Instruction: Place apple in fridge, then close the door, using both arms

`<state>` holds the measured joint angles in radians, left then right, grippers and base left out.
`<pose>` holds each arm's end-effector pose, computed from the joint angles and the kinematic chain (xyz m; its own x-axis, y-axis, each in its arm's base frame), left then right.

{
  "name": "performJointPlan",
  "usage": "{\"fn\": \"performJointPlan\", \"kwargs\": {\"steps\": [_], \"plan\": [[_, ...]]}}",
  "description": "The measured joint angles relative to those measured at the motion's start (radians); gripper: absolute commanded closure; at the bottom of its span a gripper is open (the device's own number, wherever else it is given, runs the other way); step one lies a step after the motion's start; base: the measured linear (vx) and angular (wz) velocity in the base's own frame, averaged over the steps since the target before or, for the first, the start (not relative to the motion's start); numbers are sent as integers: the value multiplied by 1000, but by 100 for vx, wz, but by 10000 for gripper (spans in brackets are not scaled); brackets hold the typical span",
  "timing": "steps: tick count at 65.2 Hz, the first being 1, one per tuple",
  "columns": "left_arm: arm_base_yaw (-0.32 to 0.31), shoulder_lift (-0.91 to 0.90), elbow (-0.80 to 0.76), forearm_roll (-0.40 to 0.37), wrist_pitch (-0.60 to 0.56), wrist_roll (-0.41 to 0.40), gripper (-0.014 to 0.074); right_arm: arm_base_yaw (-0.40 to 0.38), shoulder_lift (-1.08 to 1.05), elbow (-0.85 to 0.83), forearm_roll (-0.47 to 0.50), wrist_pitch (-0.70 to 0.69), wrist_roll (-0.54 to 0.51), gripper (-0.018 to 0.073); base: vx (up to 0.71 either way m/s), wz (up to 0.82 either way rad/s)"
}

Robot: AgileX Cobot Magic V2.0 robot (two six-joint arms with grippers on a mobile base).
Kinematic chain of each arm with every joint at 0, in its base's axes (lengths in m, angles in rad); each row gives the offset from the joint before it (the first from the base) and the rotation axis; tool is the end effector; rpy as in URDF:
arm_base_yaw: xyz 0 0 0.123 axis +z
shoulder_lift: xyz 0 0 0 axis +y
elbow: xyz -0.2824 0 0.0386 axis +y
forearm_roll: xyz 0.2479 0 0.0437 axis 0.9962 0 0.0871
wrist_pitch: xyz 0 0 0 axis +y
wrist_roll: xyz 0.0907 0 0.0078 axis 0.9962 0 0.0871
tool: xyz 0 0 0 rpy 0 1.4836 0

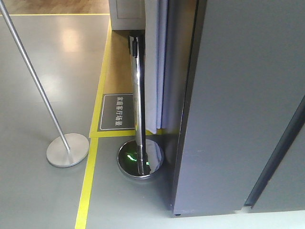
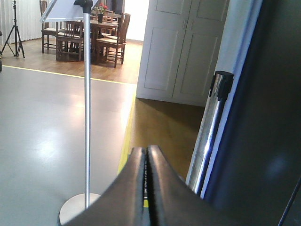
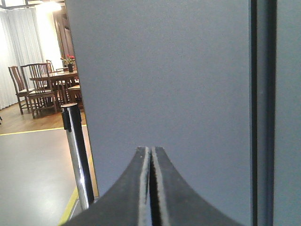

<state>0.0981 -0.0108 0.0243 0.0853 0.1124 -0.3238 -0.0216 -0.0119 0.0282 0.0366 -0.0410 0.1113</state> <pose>0.0563 0.0064 0.1953 -0.0116 -0.2390 -0.9709 -0.1134 0.9651 -0.2362 0.0562 -0.0013 0.2079 0.1138 0.1449 -0.9829 0.0064 0.9892 0.1466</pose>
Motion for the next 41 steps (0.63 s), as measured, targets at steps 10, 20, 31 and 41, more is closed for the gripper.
{"fn": "performJointPlan", "kwargs": {"steps": [10,20,31,41], "plan": [[0,0,0,0,0,0,604,0,0,0,0,0,0,562,0,0],[0,0,0,0,0,0,604,0,0,0,0,1,0,562,0,0],[0,0,0,0,0,0,604,0,0,0,0,1,0,562,0,0],[0,0,0,0,0,0,604,0,0,0,0,1,0,562,0,0]]}}
